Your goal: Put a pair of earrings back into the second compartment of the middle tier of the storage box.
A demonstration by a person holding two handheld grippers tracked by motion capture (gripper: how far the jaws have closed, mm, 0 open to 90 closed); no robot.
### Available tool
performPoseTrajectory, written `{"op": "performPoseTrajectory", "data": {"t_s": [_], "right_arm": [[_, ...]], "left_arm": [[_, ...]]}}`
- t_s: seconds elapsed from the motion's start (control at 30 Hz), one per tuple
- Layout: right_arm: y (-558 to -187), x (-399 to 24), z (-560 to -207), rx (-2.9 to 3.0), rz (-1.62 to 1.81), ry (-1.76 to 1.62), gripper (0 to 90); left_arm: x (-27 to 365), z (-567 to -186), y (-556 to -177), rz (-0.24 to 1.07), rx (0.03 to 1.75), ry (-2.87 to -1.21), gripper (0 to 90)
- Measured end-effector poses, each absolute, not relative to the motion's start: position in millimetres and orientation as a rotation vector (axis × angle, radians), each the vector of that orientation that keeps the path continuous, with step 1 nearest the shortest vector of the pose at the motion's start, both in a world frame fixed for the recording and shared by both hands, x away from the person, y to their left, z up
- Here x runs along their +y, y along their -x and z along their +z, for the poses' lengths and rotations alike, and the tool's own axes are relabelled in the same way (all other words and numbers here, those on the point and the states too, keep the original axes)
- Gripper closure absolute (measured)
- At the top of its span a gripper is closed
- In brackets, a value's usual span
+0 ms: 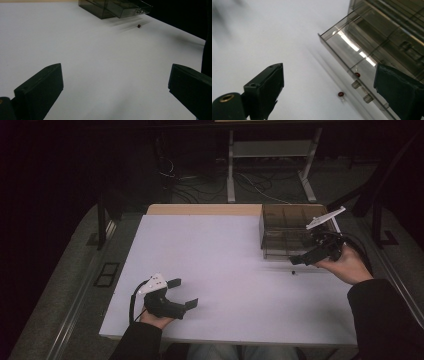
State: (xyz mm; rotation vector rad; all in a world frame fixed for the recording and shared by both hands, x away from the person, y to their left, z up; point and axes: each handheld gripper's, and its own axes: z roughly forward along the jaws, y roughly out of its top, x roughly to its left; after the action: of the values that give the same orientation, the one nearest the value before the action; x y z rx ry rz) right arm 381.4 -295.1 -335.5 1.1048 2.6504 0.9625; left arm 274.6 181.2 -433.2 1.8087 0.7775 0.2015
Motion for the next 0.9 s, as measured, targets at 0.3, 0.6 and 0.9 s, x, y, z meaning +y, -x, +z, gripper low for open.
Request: {"op": "performPoseTrajectory", "data": {"t_s": [0.3, 0.6, 0.9], "right_arm": [[-365.9, -288.1, -355.6, 2.685, 0.963, -1.087, 0.4], [-357.8, -290.4, -380.0, 2.699, 0.988, -1.093, 0.3], [-358.9, -294.2, -400.2, 2.715, 0.975, -1.121, 0.4]], "left_arm": [[181.0, -433.4, -274.6, 0.200, 0.777, -1.810, 0.0], [180.8, -433.6, -274.8, 0.200, 0.778, -1.812, 0.0], [181.0, -433.5, -274.9, 0.200, 0.777, -1.813, 0.0]]}}
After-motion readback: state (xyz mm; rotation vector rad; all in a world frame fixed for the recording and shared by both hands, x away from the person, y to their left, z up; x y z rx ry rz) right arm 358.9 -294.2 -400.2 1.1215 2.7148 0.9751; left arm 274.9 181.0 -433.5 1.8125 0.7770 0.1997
